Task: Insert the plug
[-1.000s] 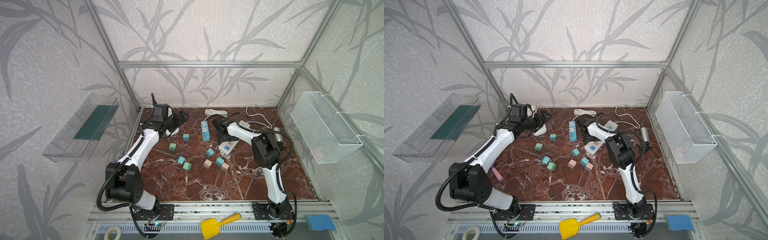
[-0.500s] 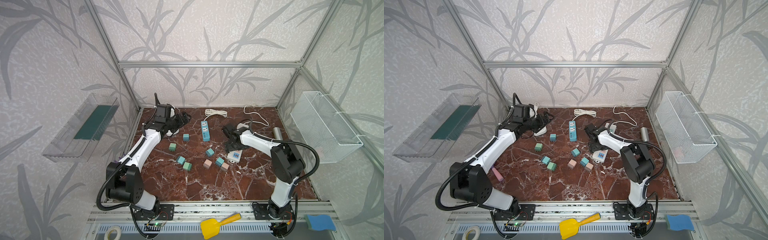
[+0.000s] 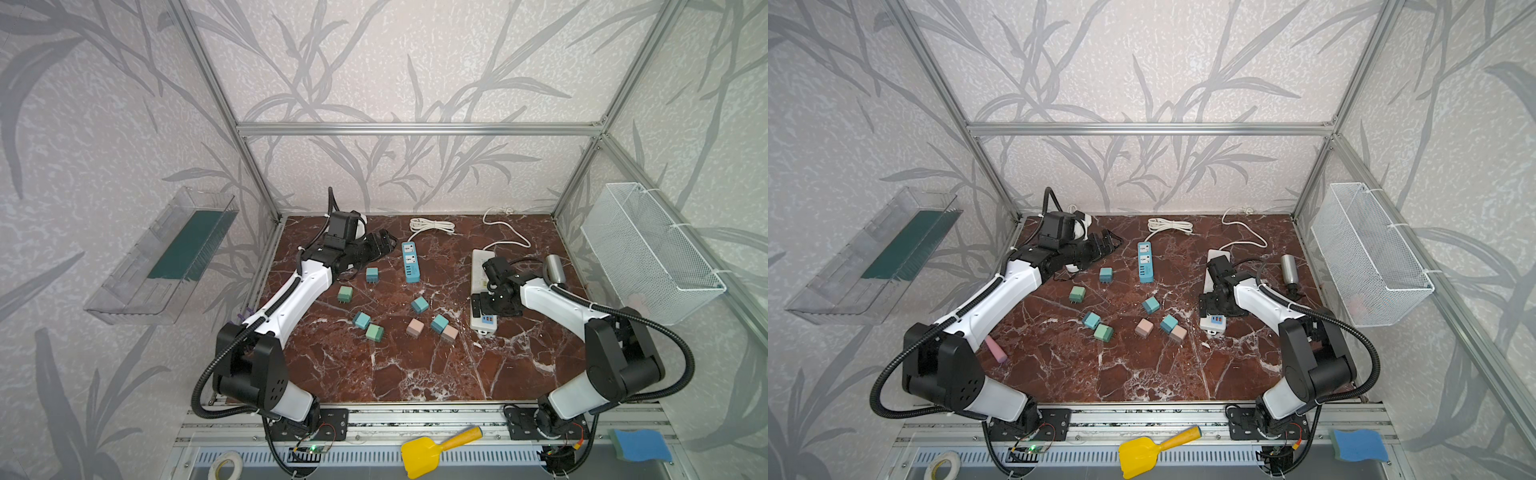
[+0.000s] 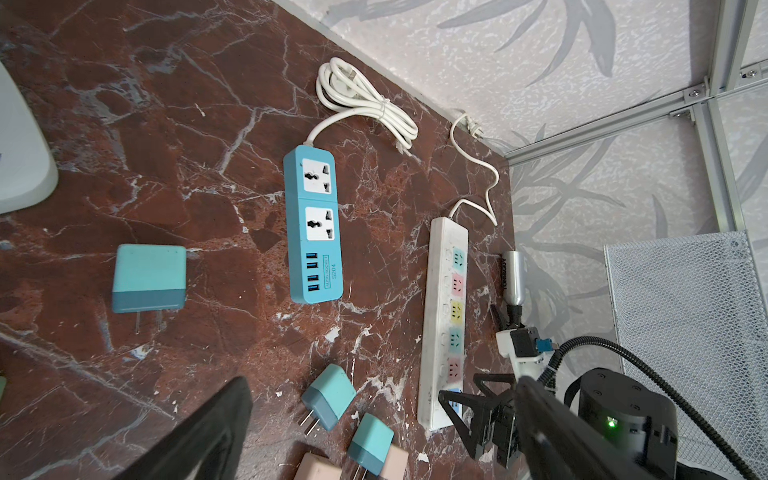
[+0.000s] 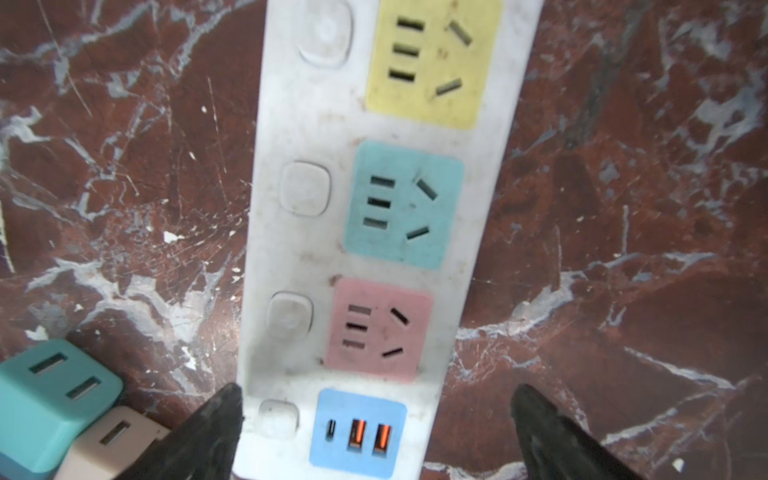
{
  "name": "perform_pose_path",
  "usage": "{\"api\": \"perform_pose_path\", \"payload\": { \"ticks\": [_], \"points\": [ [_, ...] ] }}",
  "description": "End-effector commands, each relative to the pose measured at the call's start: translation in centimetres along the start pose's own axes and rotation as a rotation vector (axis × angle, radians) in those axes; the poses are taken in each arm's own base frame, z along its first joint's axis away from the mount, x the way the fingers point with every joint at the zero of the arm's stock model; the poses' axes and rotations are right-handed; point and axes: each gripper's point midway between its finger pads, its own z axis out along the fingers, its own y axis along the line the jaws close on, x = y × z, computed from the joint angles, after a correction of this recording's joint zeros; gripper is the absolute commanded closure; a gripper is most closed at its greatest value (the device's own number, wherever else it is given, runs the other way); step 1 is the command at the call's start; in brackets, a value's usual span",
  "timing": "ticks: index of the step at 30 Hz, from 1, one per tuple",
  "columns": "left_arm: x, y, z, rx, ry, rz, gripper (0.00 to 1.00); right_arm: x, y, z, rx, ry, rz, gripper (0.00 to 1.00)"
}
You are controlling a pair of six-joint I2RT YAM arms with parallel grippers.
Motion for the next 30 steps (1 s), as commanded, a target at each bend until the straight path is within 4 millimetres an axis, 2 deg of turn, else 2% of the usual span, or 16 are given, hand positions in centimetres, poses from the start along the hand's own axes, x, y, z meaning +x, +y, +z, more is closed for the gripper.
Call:
{"api": "perform_pose_path", "payload": {
  "ticks": [1,6,7,12,17,20,21,26,30],
  "points": [
    [0.0,0.0,0.1,-0.023,0.004,0.024,0.01,-1.3,1.6,0.3,-0.081,-0.009,-0.005,0.01],
    [0.1,0.2,0.4,-0.036,0.013,0.034,0.01,-2.7,0.9,1.7,-0.011,0.002,0.045,0.01],
    [0.2,0.3,0.4,-0.040,0.014,0.035,0.01,-2.6,0.5,2.6,0.018,0.016,0.064,0.01],
    [0.3,0.4,0.7,-0.046,0.022,0.036,0.01,-2.6,0.6,3.5,0.024,0.012,0.132,0.01],
    [0.3,0.4,0.7,-0.045,0.026,0.033,0.01,-1.3,0.4,3.6,0.042,0.005,0.150,0.01],
    [0.3,0.3,0.6,-0.041,0.026,0.031,0.01,-0.1,0.4,3.9,0.061,0.014,0.132,0.09],
    [0.4,0.3,0.6,-0.040,0.026,0.030,0.01,0.0,0.4,3.3,0.058,-0.003,0.129,0.11],
    [0.4,-0.1,0.4,-0.031,0.023,0.033,0.01,1.9,0.7,2.5,0.067,-0.006,0.097,0.17],
    [0.6,-0.5,0.3,-0.026,0.022,0.042,0.02,3.7,0.9,1.8,0.059,-0.007,0.076,0.25]
  ]
}}
